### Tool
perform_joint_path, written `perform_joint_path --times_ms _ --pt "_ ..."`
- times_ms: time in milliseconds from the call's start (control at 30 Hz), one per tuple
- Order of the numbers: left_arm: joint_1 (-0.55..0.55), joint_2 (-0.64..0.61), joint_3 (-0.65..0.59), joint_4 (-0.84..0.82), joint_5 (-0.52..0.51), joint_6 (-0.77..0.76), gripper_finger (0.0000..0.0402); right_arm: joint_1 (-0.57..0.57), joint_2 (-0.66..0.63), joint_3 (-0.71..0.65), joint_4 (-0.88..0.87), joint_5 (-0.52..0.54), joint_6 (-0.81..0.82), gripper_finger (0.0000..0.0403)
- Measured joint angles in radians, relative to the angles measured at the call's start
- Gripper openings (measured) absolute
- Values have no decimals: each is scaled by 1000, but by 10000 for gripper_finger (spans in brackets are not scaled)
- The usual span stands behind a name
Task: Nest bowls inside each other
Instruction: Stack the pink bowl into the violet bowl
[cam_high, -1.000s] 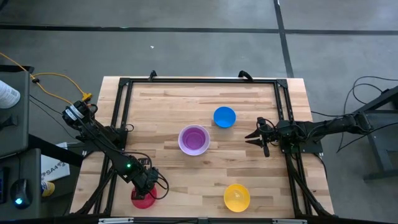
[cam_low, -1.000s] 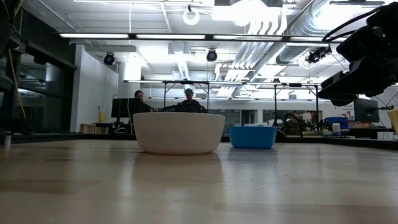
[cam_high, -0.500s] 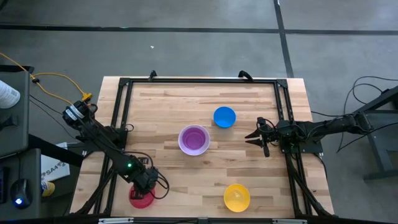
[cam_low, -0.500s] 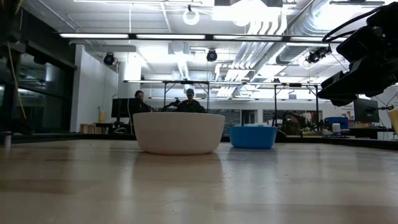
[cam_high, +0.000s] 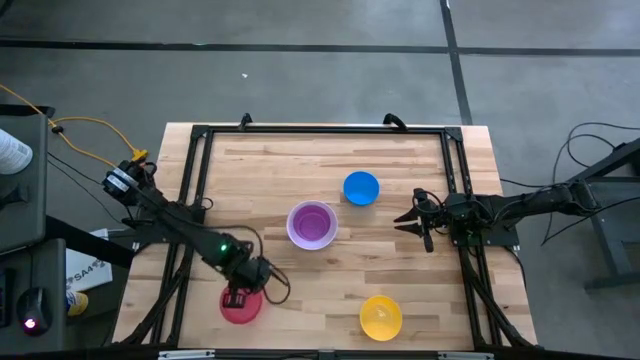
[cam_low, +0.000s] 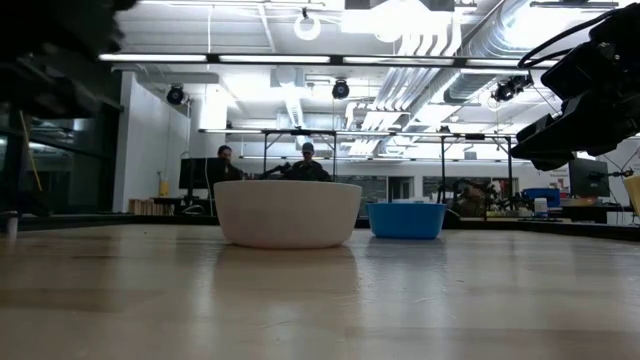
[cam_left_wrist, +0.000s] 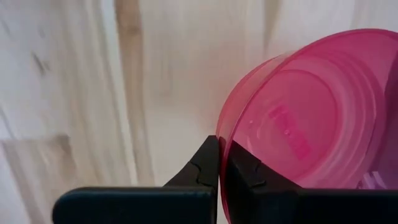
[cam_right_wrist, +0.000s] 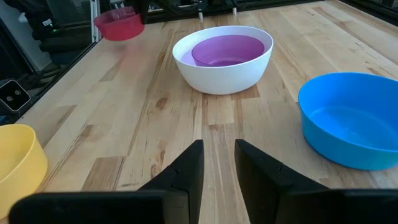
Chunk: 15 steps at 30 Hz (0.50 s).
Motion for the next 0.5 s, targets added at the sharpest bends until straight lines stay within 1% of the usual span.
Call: perform_joint_path --times_ms 233,500 --pt "142 0 83 -63 5 157 0 0 0 0 0 0 0 84" --pt "296 -1 179 -148 4 290 0 0 0 0 0 0 0 84"
